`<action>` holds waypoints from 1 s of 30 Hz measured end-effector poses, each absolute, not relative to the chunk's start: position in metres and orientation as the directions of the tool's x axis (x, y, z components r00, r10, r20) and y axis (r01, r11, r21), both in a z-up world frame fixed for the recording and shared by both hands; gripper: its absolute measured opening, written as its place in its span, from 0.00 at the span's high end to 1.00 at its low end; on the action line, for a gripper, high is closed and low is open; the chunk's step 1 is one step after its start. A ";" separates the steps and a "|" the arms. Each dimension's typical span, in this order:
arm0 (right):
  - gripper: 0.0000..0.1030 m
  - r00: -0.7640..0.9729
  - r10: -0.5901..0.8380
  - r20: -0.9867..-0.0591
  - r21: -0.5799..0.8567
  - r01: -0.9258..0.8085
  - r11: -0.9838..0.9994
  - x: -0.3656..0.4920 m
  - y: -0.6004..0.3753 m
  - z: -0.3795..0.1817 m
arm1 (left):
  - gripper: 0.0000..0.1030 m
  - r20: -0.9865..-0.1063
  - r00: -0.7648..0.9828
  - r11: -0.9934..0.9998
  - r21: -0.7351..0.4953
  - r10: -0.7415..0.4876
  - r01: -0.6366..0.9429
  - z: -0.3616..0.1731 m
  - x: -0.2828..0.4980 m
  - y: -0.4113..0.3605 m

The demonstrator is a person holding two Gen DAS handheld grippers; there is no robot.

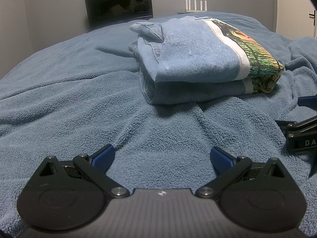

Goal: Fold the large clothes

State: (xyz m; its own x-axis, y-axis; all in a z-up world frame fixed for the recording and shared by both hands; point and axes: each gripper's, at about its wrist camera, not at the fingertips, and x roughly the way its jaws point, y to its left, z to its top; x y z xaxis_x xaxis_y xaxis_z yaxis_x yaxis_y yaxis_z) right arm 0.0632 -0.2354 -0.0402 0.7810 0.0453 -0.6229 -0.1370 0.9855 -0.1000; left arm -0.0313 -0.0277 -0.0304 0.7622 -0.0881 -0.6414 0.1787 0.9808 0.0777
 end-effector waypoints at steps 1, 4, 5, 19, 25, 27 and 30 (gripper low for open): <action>0.00 0.781 0.045 -0.623 -0.100 -0.137 0.986 0.063 -0.235 -0.040 | 0.00 -0.641 0.762 0.981 0.077 -0.088 0.179 -0.030 -0.031 -0.028; 0.00 0.781 0.045 -0.622 -0.100 -0.136 0.986 0.063 -0.235 -0.040 | 0.00 -0.642 0.762 0.981 0.077 -0.089 0.179 -0.030 -0.031 -0.027; 0.00 0.781 0.045 -0.623 -0.100 -0.137 0.986 0.063 -0.235 -0.040 | 0.00 -0.641 0.762 0.981 0.077 -0.089 0.179 -0.030 -0.031 -0.028; 0.00 0.784 0.046 -0.620 -0.101 -0.137 0.985 0.063 -0.236 -0.040 | 0.00 -0.642 0.762 0.981 0.076 -0.089 0.179 -0.030 -0.031 -0.027; 0.00 0.790 0.047 -0.611 -0.100 -0.136 0.986 0.063 -0.236 -0.041 | 0.00 -0.640 0.763 0.981 0.073 -0.091 0.178 -0.031 -0.031 -0.027; 0.00 0.792 0.049 -0.609 -0.099 -0.137 0.986 0.063 -0.237 -0.041 | 0.00 -0.640 0.763 0.981 0.073 -0.091 0.179 -0.031 -0.031 -0.027; 0.00 0.796 0.050 -0.603 -0.099 -0.137 0.986 0.061 -0.237 -0.042 | 0.00 -0.639 0.763 0.981 0.072 -0.092 0.178 -0.031 -0.030 -0.027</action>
State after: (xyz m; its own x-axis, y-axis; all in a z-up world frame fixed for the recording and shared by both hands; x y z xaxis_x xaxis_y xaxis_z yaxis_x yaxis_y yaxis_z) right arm 0.0612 -0.2367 -0.0416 0.7960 0.0502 -0.6032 -0.1372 0.9856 -0.0991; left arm -0.0305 -0.0272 -0.0311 0.7634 -0.0918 -0.6393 0.1785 0.9813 0.0722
